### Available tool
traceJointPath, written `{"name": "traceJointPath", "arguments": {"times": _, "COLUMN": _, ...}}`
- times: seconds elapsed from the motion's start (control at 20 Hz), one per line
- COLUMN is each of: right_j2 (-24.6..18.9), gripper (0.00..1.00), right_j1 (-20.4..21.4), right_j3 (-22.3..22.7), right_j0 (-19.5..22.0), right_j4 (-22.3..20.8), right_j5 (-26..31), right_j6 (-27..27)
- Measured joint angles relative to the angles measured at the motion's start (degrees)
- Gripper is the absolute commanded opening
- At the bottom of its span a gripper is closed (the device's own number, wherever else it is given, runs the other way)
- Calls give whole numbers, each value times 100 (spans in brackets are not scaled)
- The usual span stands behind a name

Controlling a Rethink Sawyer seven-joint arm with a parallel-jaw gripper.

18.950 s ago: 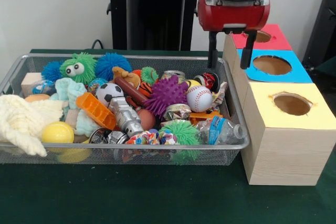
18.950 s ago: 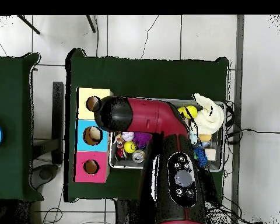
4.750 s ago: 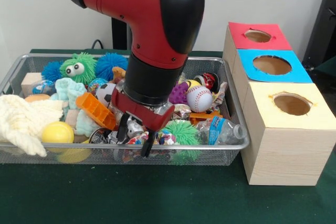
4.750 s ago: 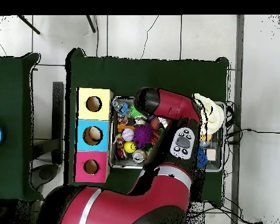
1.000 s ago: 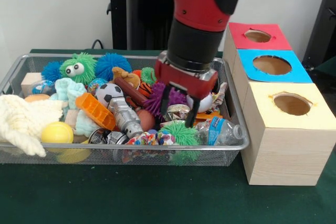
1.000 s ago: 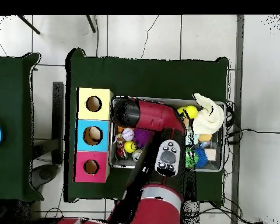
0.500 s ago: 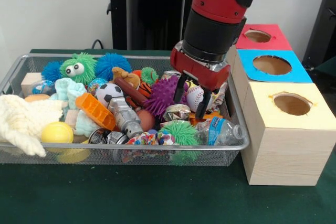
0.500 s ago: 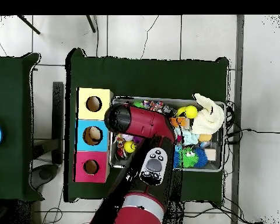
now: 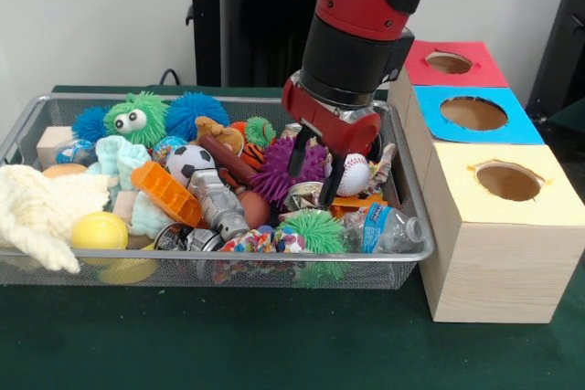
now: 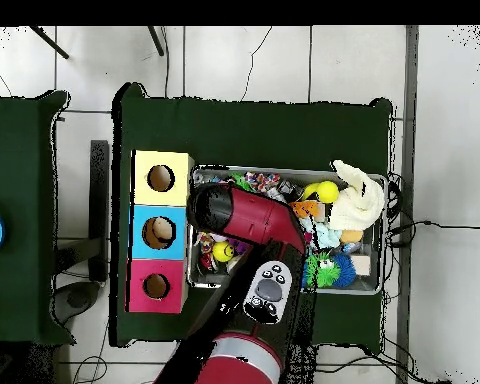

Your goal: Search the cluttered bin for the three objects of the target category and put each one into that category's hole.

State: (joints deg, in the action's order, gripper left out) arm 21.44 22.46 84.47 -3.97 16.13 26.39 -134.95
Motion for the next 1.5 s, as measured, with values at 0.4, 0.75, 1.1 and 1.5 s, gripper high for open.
{"name": "traceJointPath", "arguments": {"times": 0.4, "right_j2": 67, "gripper": 100, "right_j1": -142, "right_j3": -1, "right_j0": 4, "right_j4": 110, "right_j5": -66, "right_j6": -1}}
{"name": "traceJointPath", "arguments": {"times": 0.75, "right_j2": 66, "gripper": 100, "right_j1": -282, "right_j3": -1, "right_j0": 73, "right_j4": 110, "right_j5": -200, "right_j6": -1}}
{"name": "traceJointPath", "arguments": {"times": 1.1, "right_j2": 66, "gripper": 100, "right_j1": -412, "right_j3": -3, "right_j0": 184, "right_j4": 110, "right_j5": -210, "right_j6": -1}}
{"name": "traceJointPath", "arguments": {"times": 1.5, "right_j2": 66, "gripper": 100, "right_j1": -473, "right_j3": -26, "right_j0": 242, "right_j4": 110, "right_j5": -210, "right_j6": -1}}
